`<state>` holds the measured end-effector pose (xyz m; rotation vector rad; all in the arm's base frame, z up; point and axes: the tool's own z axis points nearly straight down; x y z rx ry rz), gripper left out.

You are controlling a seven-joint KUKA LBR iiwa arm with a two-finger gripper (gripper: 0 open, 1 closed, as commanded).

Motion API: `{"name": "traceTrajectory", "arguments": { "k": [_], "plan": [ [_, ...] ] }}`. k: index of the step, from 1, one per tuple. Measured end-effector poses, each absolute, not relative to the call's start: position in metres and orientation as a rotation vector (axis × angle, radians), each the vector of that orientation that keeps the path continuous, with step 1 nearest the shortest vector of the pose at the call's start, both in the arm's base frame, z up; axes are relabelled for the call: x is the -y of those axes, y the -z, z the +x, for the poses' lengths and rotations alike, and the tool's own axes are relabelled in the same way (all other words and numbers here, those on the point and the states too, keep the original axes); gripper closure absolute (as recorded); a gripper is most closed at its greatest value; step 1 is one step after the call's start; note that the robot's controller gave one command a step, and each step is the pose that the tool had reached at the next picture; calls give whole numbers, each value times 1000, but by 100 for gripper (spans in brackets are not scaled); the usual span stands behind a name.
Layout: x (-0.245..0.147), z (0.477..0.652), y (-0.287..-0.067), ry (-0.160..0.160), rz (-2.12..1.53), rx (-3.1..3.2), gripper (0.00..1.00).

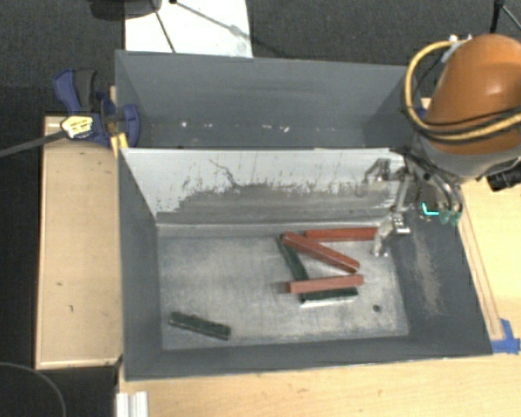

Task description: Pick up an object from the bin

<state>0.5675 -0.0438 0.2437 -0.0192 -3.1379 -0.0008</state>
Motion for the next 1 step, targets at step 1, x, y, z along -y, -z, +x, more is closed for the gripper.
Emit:
{"name": "traceTrajectory", "arguments": {
  "k": [1],
  "plan": [
    [44, 569, -248, 0, -18, 3146, 0]
  ]
}}
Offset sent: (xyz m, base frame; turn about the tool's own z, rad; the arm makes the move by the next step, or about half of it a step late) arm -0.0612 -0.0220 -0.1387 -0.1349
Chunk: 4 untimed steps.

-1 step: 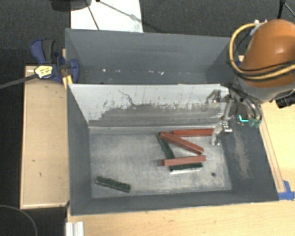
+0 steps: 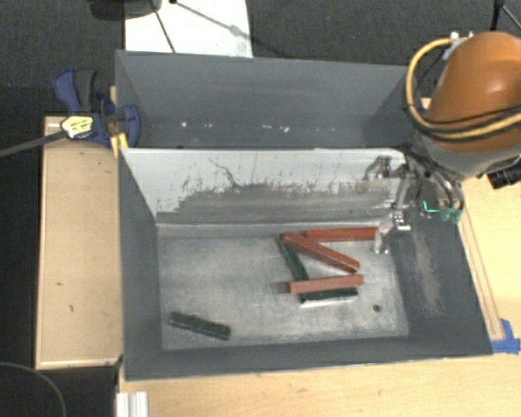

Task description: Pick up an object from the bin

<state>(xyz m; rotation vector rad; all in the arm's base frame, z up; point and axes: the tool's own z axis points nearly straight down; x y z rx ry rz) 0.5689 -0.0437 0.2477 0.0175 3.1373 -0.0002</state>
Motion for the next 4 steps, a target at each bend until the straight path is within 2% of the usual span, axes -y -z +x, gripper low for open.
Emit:
{"name": "traceTrajectory", "arguments": {
  "k": [1, 2, 3, 4],
  "plan": [
    [51, 547, -198, 1, -69, -3132, 0],
    [50, 526, -137, 1, -175, -3130, 0],
    [40, 513, -74, 2, -218, -3117, 100],
    [40, 513, -74, 2, -219, -3117, 100]
  ]
}}
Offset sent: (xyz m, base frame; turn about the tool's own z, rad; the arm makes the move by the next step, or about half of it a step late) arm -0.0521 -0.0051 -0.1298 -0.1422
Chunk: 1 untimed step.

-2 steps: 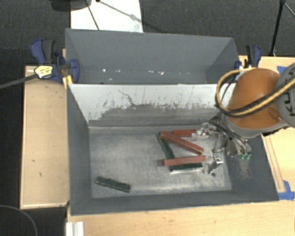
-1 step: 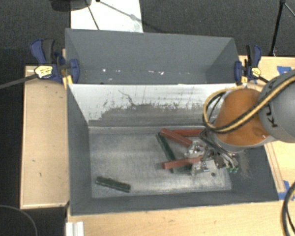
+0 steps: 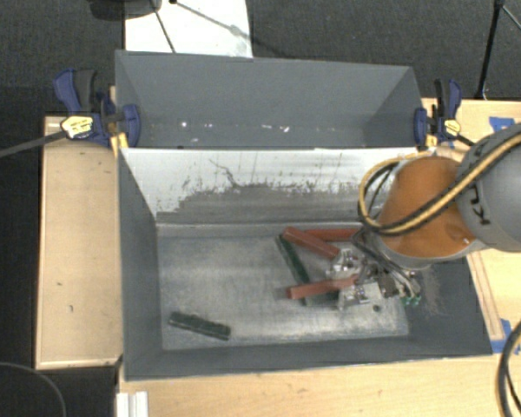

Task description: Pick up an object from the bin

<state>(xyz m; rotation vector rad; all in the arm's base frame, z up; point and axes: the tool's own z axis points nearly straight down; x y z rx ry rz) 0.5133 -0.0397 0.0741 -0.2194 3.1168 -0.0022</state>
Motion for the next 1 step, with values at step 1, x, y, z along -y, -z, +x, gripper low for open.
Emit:
{"name": "traceTrajectory", "arguments": {
  "k": [1],
  "plan": [
    [51, 519, -221, 1, -234, -3129, 100]
  ]
}}
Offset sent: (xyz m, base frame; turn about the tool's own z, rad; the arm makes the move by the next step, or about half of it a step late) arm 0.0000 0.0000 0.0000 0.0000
